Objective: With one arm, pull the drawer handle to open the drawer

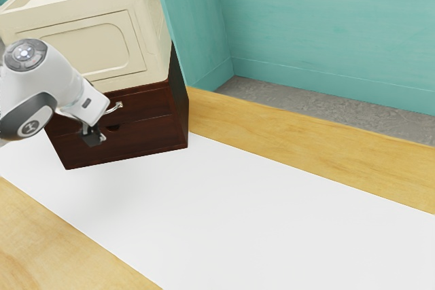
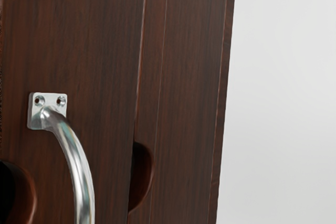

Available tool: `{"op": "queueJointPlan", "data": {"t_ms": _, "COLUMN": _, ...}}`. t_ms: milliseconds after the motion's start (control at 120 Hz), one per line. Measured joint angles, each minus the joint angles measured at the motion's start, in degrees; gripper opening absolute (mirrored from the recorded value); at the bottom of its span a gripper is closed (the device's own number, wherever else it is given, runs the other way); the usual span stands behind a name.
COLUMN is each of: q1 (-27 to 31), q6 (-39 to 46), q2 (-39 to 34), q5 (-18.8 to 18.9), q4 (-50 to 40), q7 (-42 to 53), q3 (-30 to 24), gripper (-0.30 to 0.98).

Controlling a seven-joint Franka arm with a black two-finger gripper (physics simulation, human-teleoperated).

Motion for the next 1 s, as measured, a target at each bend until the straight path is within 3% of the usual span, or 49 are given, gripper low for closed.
{"op": "queueJointPlan", "data": {"t_ms": 292, "q1": -6.45, "q6": 0.5, "q2": -0.08, "q5": 0.2, "q4": 2.37, "q7": 0.43, "q3": 6.25, "gripper": 0.69}}
{"op": "queueJointPlan", "data": {"t_ms": 683, "q1": -9.83, "q6": 0.87, "q2": -1.01, "q5": 0.32, "q4": 2.5, "q7": 0.76, "q3": 10.3, "gripper": 0.67}}
{"op": "queueJointPlan", "data": {"t_ms": 1000, "q1": -10.03, "q6": 1.46, "q2": -1.07, "q5": 0.16, "q4": 2.54, "q7": 0.63, "q3": 10.51, "gripper": 0.4}}
